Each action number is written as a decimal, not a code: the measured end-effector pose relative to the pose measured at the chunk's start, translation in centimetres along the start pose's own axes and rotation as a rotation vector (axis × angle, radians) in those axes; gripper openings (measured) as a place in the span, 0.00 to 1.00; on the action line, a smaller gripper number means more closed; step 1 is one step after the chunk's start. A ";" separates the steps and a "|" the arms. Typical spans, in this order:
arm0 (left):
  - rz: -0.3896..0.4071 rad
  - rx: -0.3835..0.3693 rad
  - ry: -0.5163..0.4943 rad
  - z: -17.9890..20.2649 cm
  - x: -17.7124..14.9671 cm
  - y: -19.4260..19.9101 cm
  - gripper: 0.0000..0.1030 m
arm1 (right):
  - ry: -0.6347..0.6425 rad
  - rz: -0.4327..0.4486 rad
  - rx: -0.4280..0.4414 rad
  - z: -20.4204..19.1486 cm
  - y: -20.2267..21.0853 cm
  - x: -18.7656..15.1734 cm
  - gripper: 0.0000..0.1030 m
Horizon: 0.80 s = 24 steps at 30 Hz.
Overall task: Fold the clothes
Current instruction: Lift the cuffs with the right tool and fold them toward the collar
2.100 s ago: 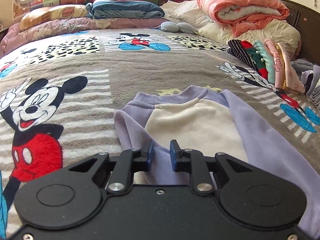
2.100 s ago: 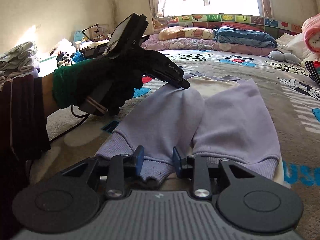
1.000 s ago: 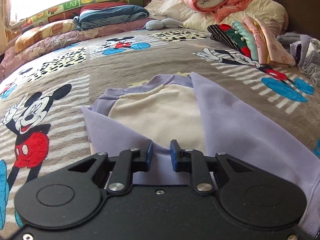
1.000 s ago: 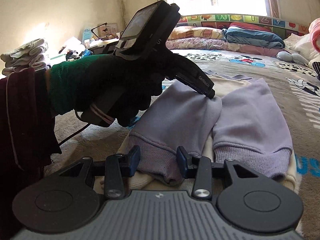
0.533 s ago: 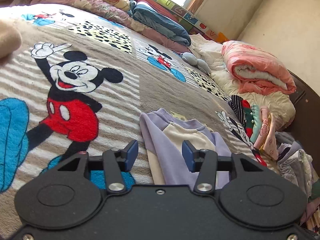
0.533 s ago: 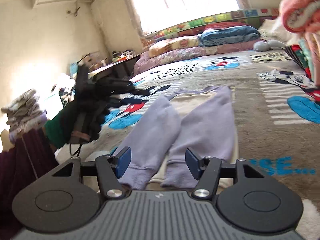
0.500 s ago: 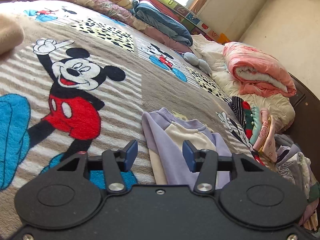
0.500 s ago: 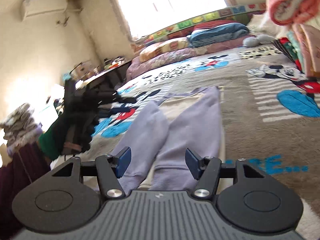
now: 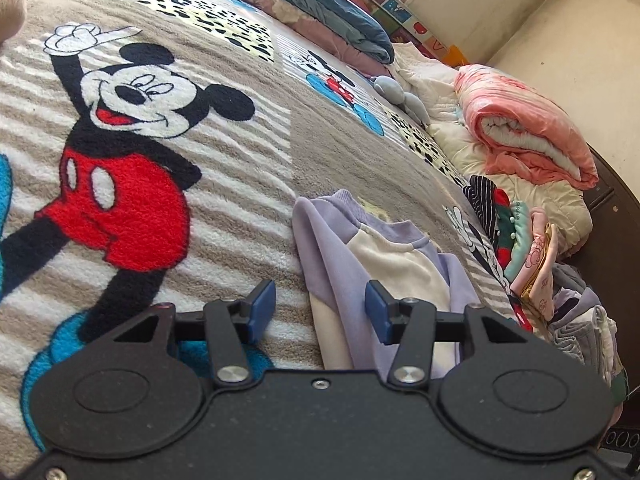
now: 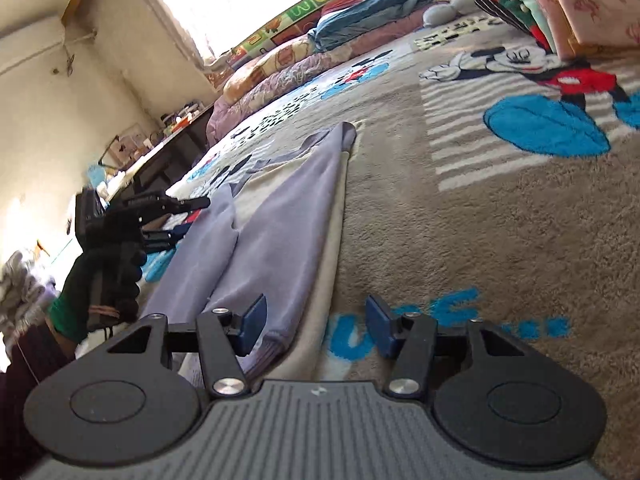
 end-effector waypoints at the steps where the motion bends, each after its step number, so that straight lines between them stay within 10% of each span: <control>1: -0.002 -0.010 0.005 -0.1 0.1 -0.2 0.47 | -0.046 -0.002 0.029 0.6 -0.5 0.8 0.54; 24: -0.070 -0.183 0.116 -2.1 4.8 -4.8 0.34 | -0.058 -0.171 0.173 3.7 -19.6 17.9 0.56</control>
Point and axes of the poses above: each gripper's, at about its wrist camera, not at the fingertips, and y roughly against the way its jaws point, z to its right, x to its top, the point moved 9 cm from there along -y, roughly the way its jaws point, and after that the axes turned 2 degrees about -z, right-handed, at the moved point
